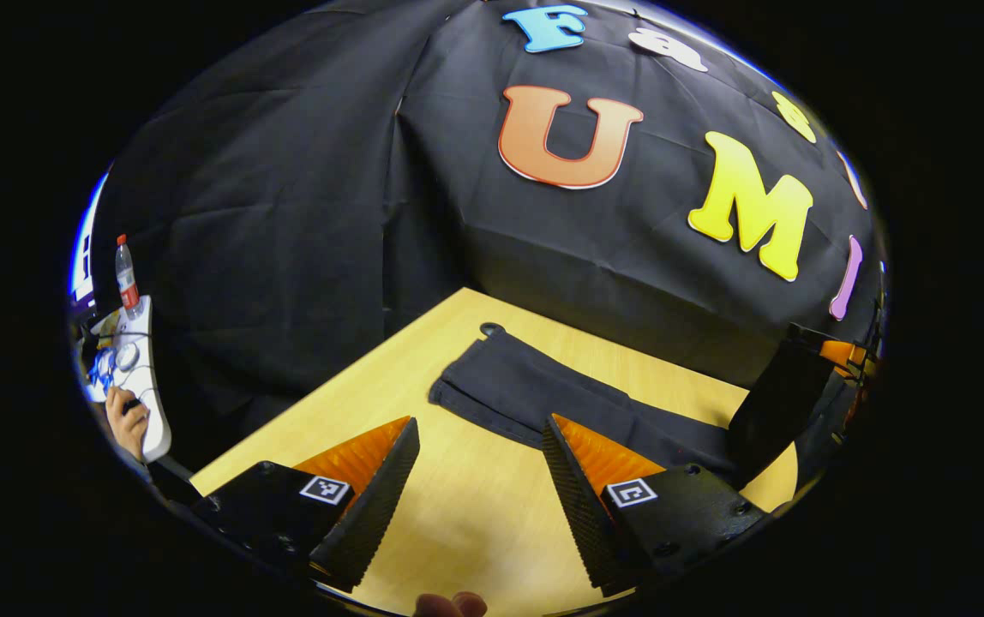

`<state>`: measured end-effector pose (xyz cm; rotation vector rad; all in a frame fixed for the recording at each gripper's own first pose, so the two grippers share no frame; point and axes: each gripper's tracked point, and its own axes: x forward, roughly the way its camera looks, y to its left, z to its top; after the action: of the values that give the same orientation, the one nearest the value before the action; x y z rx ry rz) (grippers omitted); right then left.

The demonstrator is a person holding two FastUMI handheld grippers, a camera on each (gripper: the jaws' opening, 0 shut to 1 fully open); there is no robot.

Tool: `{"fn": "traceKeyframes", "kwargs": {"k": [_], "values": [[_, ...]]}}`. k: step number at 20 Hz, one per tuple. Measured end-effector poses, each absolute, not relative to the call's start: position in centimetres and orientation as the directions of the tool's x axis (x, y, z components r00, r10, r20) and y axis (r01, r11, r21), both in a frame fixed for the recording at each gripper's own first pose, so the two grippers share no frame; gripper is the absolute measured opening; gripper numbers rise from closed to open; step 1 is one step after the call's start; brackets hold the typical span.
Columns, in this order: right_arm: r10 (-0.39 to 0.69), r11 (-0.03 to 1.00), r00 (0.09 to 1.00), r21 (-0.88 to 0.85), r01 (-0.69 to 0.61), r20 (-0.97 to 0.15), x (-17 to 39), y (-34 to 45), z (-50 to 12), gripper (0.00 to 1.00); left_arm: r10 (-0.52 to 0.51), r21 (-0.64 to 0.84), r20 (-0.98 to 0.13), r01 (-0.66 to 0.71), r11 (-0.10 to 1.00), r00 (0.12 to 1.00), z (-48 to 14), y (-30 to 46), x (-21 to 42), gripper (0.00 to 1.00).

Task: Grasp the waist and the cuffs of the jeans and fold them to make the two legs overlap; first hold the waist and fold one-third of the jeans toward the cuffs, then hold the cuffs and fold the remaining one-third in the same direction to finish folding.

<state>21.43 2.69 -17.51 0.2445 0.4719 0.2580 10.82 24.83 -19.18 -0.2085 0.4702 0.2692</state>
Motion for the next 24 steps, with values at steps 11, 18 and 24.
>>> {"fn": "traceKeyframes", "kwargs": {"k": [11,18,24], "values": [[0.299,0.949,0.707,0.123,-0.290,-0.641,19.8,20.2,-36.7,0.10,0.244,-0.190,-0.476,-0.370,0.909,0.845,-19.5,31.9,9.5,0.93],[0.344,0.924,0.658,0.118,-0.363,-0.670,17.3,21.7,-36.4,0.79,0.192,-0.280,-0.502,-0.368,0.887,0.843,-21.6,32.6,11.5,0.93],[0.357,0.917,0.662,0.114,-0.382,-0.659,13.9,18.4,-31.2,1.00,0.083,-0.479,-0.638,-0.479,0.736,0.765,-27.2,32.3,14.9,0.93]]}}
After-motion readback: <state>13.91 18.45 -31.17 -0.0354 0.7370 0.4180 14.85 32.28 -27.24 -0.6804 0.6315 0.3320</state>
